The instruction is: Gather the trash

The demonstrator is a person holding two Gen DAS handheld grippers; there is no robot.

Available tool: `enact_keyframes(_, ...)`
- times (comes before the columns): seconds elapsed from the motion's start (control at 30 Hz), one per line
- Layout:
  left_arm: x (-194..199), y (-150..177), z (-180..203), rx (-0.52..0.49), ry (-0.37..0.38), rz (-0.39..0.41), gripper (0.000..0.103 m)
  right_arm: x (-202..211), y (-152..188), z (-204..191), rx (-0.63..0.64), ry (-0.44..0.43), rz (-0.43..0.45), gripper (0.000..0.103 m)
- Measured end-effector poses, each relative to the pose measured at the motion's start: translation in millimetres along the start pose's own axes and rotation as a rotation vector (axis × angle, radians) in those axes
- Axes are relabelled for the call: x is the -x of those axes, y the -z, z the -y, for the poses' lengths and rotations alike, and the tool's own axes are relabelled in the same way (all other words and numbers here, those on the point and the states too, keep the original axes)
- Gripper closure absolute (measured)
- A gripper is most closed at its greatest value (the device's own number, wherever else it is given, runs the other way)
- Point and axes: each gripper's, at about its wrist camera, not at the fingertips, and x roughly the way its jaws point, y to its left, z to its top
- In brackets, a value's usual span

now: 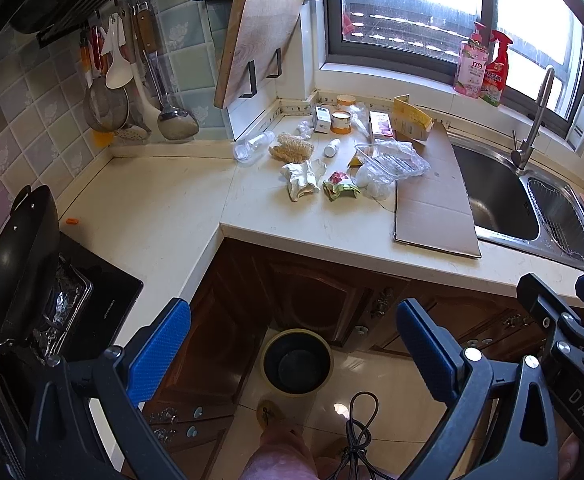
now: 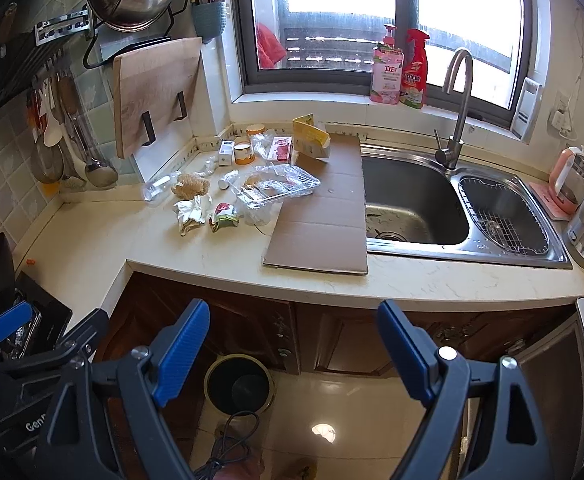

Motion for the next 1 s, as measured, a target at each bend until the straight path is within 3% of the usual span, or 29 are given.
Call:
enact_keyframes(0.57,5.2,0.8,4.9,0.005,-0.014,-0.003,0.001,-1.2,-6.4,4.3,0.012,-0.029,-0.006,0.017)
enact_keyframes(1.0,-68.1,-46.6,-2.7,0.021,0.154,-0.125,0.001,-49.4,-39.9,-9.8,0.046,0.013,-0.043,0.017)
